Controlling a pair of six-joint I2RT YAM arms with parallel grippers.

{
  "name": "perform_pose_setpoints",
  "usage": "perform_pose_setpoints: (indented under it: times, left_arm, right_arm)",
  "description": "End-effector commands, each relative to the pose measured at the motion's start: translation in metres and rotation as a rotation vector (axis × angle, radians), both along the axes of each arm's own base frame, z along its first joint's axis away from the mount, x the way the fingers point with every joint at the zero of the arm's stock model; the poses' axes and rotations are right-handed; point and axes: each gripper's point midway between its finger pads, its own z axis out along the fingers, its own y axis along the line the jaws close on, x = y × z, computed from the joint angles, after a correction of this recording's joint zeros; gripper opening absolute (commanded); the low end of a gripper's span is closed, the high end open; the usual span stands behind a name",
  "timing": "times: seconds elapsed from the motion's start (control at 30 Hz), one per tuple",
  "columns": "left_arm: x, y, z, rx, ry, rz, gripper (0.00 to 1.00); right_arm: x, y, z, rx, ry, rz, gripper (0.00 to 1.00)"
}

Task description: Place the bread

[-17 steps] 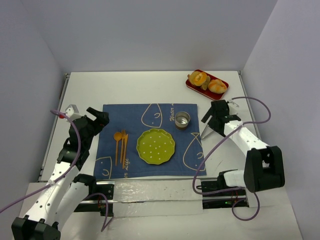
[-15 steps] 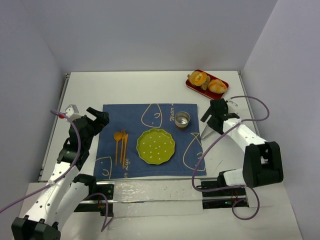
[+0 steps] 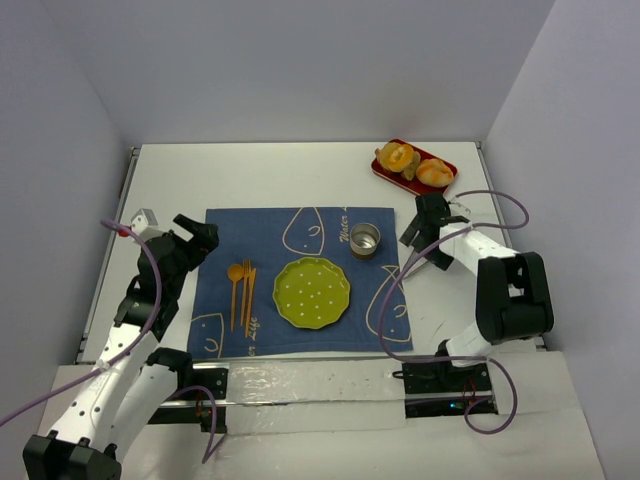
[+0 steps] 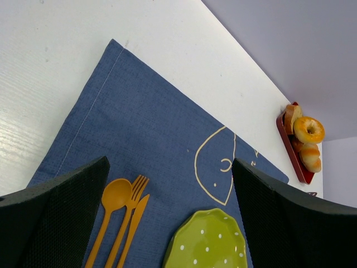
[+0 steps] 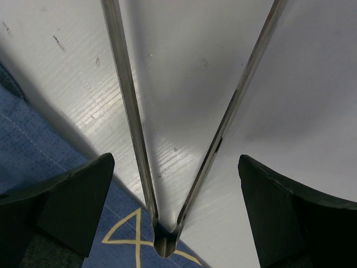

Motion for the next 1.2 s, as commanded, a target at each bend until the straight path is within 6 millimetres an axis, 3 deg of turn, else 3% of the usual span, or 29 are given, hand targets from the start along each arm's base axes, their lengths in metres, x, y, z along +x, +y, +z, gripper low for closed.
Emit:
perform_pose_setpoints:
  times: [0.0,0.37,0.5,0.57,0.77,1.03,1.17]
  left_arm:
    - [0.004,-0.002,0.011,0.006,-0.040,-0.013,0.99]
    - [0.001,0.001,0.013,0.004,-0.049,-0.002,0.99]
    - [0.001,0.001,0.015,0.003,-0.053,-0.003,0.99]
    - [0.000,0.001,0.015,0.004,-0.050,-0.002,0.99]
    - [-0.001,0.002,0.015,0.002,-0.054,0.000,0.99]
    - [-0.001,0.002,0.016,0.001,-0.055,-0.001,0.99]
    - [-0.001,0.001,0.016,0.000,-0.057,-0.006,0.99]
  right_arm:
    - [0.013,-0.010,0.006,-0.013,-0.014,-0.052,1.00]
    - [0.011,-0.021,-0.023,-0.018,0.087,-0.053,0.96]
    - [0.010,-0.022,-0.026,-0.008,0.086,-0.045,0.84]
    - [0.010,-0.022,-0.022,-0.008,0.071,-0.042,0.70]
    - [0.009,-0.032,0.012,-0.051,-0.035,-0.062,0.44]
    - [-0.001,-0.036,0.080,-0.067,-0.201,-0.055,0.46]
    - [-0.002,-0.022,0.121,-0.019,-0.329,0.041,0.50]
